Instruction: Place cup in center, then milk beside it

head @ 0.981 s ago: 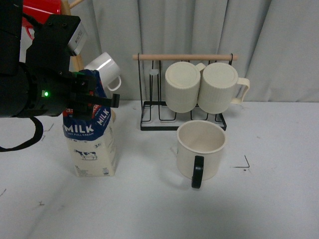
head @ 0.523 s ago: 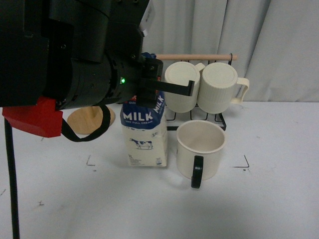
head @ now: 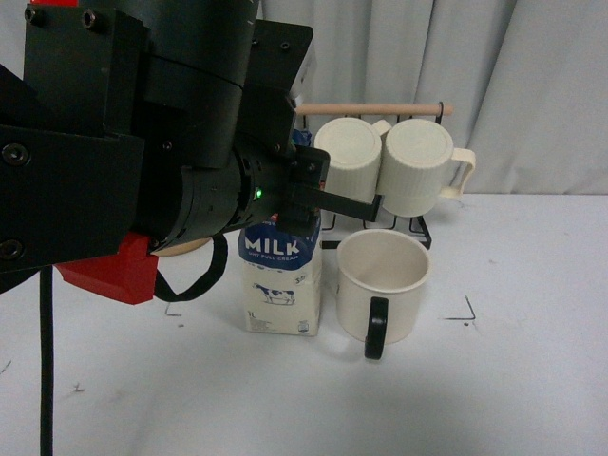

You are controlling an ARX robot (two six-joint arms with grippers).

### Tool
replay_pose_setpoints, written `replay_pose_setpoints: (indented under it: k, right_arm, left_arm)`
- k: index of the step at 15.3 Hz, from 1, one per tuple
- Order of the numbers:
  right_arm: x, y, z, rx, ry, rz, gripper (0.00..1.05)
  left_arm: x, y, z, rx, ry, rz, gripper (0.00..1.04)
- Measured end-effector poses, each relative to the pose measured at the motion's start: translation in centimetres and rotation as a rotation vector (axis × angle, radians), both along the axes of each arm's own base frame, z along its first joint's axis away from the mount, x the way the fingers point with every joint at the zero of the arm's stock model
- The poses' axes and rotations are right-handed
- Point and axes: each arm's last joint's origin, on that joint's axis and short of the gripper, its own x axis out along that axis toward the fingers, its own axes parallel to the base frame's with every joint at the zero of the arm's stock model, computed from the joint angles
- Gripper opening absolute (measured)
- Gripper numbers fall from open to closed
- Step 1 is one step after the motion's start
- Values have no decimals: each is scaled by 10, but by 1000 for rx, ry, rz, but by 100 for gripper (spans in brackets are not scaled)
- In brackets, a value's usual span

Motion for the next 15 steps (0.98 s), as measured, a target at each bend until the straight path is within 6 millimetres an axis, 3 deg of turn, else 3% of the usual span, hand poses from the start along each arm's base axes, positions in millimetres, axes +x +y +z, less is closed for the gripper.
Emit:
replay_pose_setpoints:
  k: [4,6,7,9,10,11,13,15]
  right_arm:
    - [0,0,0,0,0,0,98]
    - [0,0,0,0,0,0,98]
    - [0,0,0,0,0,0,98]
    - [0,0,0,0,0,0,98]
    - [0,0,0,0,0,0,98]
    - [0,0,0,0,0,0,98]
    - [0,0,0,0,0,0,98]
    - [0,0,0,0,0,0,98]
  left_arm:
    - [-5,-7,7,-15,-11,-37,59]
    - [-15,-1,15,-63,-5,-24,87]
    - [-26,6,30,-102,-49,-27,99]
    - [-66,28,89,-233,-260,-55,98]
    - [-81,38,98,-243,-283,-51,98]
    - [-97,54,99,-215,-334,81,89]
    - [-127,105,82,-162,-383,318,62]
    - [-142,122,67,-164,-381,304,41]
